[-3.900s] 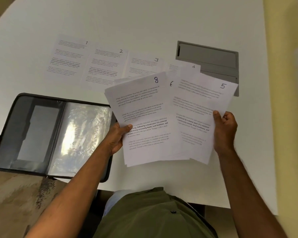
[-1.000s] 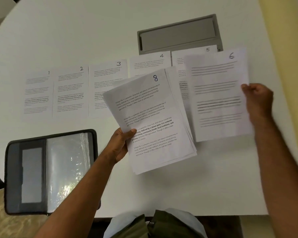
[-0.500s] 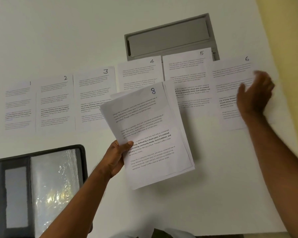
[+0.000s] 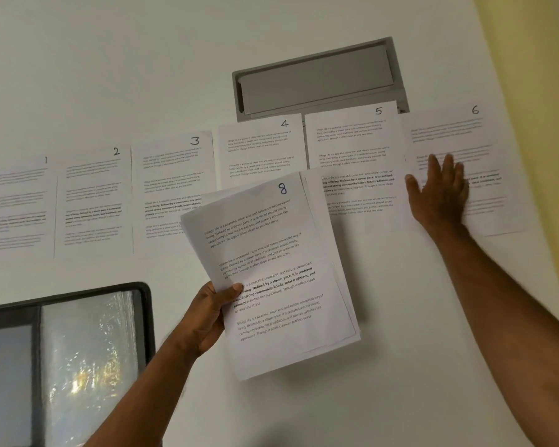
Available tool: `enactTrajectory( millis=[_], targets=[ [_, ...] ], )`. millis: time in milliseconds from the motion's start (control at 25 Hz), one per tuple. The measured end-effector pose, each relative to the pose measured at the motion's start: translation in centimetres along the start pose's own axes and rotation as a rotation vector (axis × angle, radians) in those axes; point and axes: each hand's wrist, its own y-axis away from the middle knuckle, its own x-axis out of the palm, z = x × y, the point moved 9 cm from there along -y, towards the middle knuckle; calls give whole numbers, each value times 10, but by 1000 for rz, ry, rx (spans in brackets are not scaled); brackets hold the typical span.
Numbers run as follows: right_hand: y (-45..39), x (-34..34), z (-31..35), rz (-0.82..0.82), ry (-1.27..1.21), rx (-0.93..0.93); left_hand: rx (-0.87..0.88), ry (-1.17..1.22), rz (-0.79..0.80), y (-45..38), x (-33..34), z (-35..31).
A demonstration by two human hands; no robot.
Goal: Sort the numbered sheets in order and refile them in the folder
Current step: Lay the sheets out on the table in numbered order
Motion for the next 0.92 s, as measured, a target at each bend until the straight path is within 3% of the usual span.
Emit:
enactTrajectory(
  millis=[160,360,720,800,920],
  targets=[
    [2,-6,20,-44,-4,-35,-14,19,-10,-1,-5,5],
    [55,35,96,-16,99,-374,-21,27,-10,-3,-4,5],
    [57,41,107,0,81,-361,-18,42,-15,0,-12,5],
    [51,30,94,-43,45,-268,-22,45,-18,0,-13,6],
    [52,14,36,-129,-52,72,-22,53,-20,1,-16,7]
  ],
)
